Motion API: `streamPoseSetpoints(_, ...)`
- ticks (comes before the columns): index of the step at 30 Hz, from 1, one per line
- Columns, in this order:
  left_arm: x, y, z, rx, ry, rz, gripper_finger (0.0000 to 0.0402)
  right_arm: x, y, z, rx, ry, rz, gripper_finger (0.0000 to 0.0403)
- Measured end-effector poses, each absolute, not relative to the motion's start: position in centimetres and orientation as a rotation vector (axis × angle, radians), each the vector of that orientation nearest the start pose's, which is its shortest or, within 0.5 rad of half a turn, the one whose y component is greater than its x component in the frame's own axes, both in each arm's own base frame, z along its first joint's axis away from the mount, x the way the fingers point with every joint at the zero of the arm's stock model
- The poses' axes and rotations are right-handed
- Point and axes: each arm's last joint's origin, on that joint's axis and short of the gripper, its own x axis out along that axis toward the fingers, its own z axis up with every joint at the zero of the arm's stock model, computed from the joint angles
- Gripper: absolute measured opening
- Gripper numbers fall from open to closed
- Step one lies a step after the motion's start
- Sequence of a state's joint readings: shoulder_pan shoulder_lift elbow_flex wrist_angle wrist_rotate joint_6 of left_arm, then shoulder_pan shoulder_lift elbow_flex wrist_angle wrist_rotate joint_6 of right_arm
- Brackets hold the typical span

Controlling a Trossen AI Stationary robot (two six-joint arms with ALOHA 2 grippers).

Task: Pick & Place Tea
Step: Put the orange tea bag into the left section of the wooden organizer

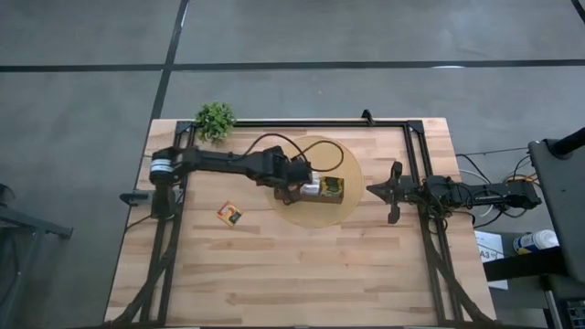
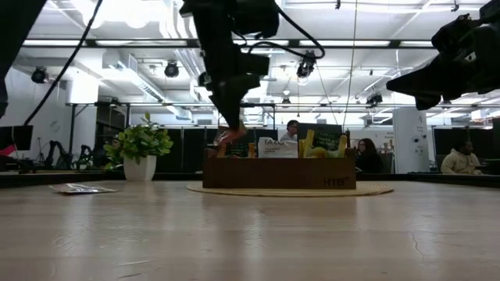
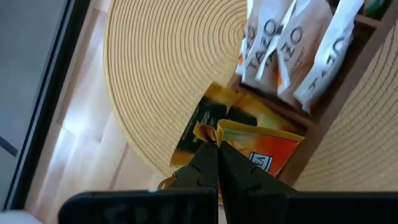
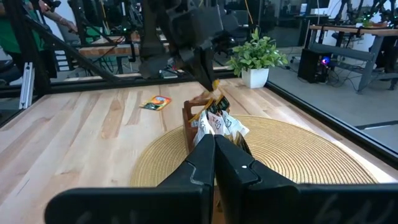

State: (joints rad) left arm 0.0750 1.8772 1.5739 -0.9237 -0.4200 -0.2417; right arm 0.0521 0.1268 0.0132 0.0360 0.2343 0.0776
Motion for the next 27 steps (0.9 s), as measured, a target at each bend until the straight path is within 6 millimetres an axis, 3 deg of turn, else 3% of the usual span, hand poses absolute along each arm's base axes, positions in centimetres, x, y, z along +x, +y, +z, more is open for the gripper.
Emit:
streamPoseSetpoints(13,40.9,4.1,22.8,0.138,1.231,0.566,0.0000,10.4,-0.1,16.1,0.066,0.070,-0.185,0.0008)
streamPoseSetpoints(20,40.8,3.8,21.4,0.184,1.343,0.555,0.0000,10.4,-0.1,16.1,0.066,0.070,-0.186,0.0009)
streamPoseSetpoints(27,40.9,3.6,21.1,0.191,1.350,0.549,0.0000,10.4,-0.1,16.1,0.066,0.070,-0.185,0.0008)
